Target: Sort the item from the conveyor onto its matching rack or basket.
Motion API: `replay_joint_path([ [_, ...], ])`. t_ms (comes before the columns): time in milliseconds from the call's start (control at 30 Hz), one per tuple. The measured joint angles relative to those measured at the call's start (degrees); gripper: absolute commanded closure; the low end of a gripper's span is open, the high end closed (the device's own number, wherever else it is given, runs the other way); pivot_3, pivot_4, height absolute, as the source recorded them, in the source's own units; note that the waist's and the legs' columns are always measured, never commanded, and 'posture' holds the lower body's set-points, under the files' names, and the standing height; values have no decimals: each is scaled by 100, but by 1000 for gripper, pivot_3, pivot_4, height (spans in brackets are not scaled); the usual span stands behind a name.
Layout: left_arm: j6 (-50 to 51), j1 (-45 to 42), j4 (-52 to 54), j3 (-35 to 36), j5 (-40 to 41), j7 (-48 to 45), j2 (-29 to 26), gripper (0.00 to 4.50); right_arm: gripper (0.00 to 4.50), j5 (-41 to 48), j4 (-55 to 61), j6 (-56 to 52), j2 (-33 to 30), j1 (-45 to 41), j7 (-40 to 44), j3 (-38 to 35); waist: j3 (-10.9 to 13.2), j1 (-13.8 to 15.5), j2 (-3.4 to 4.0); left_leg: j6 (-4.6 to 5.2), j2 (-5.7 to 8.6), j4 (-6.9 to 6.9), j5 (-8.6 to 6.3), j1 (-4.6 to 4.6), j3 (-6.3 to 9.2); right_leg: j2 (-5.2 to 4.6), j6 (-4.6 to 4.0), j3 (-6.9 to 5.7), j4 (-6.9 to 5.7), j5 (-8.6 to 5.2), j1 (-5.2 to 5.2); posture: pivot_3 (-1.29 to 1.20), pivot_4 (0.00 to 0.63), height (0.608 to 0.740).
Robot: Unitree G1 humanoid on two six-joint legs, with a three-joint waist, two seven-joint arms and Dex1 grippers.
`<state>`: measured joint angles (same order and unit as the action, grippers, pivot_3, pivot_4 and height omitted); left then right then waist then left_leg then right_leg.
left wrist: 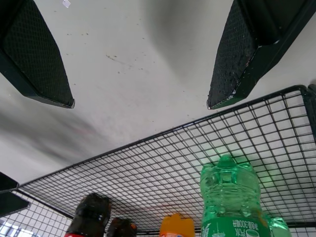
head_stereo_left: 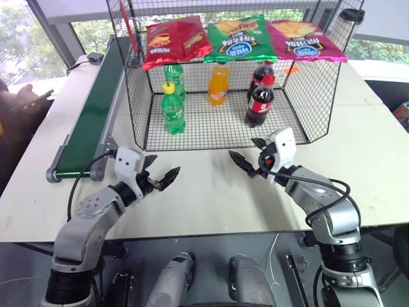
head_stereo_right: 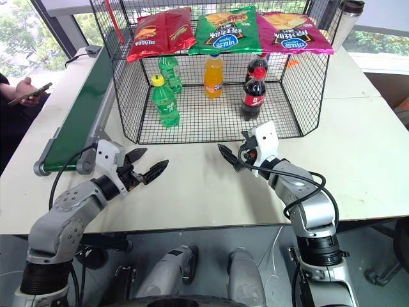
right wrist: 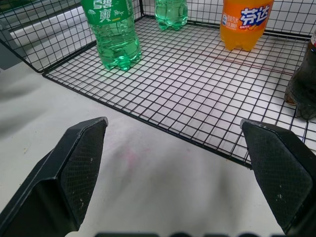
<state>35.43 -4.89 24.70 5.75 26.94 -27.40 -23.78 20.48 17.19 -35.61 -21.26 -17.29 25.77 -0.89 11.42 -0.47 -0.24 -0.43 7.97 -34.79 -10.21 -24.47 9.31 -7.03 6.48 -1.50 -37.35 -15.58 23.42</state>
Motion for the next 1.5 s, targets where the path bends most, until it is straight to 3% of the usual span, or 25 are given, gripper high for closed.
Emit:
replay_joint_path([
  [1233,19,9,162,-33,-49,279,-41,0,35,3,2,0,6,-1,5,3,0,0,0,0,0,2,0,0,0,0,0,0,1,0,0,0,150,739],
  [1500,85,-33,254,603,128,431,-268,0,35,194,142,-147,-40,-190,249,22,0,-16,0,1,-6,5,1,0,0,4,0,0,1,0,3,0,150,739],
])
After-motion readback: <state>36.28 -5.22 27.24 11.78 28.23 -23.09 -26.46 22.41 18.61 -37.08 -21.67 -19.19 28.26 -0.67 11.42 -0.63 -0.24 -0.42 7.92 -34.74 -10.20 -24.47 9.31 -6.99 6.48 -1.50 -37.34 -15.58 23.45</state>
